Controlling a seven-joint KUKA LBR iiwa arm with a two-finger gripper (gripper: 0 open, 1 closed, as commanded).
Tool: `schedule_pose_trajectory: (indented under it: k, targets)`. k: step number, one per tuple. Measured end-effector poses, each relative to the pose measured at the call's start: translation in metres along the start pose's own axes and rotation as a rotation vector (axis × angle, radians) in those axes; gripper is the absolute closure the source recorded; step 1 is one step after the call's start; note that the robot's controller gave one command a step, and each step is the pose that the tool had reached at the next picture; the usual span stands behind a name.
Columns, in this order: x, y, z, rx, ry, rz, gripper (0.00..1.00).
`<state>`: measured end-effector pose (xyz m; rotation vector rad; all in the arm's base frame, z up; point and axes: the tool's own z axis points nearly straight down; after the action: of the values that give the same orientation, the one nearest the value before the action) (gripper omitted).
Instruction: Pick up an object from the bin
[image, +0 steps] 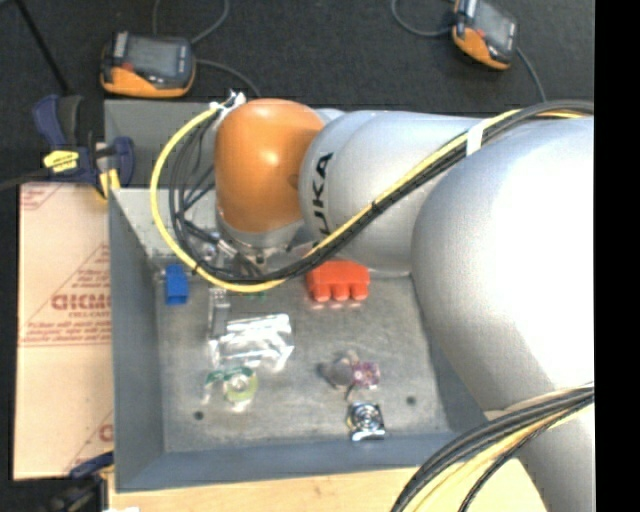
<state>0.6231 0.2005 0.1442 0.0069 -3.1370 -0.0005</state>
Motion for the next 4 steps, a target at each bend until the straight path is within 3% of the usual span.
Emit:
schedule_pose_trajectory:
  k: [1, 2, 3, 4]
  targets:
    - [0.065, -0.035, 0.062, 0.001, -0.004, -0.458, 0.0]
    - [0.084, -0.049, 0.072, 0.0, -0.015, -0.595, 0.0]
    - [0.083, -0.047, 0.069, -0.002, -0.017, -0.591, 1.0]
    - [0.122, -0.053, -0.03, 0.002, -0.013, -0.593, 1.0]
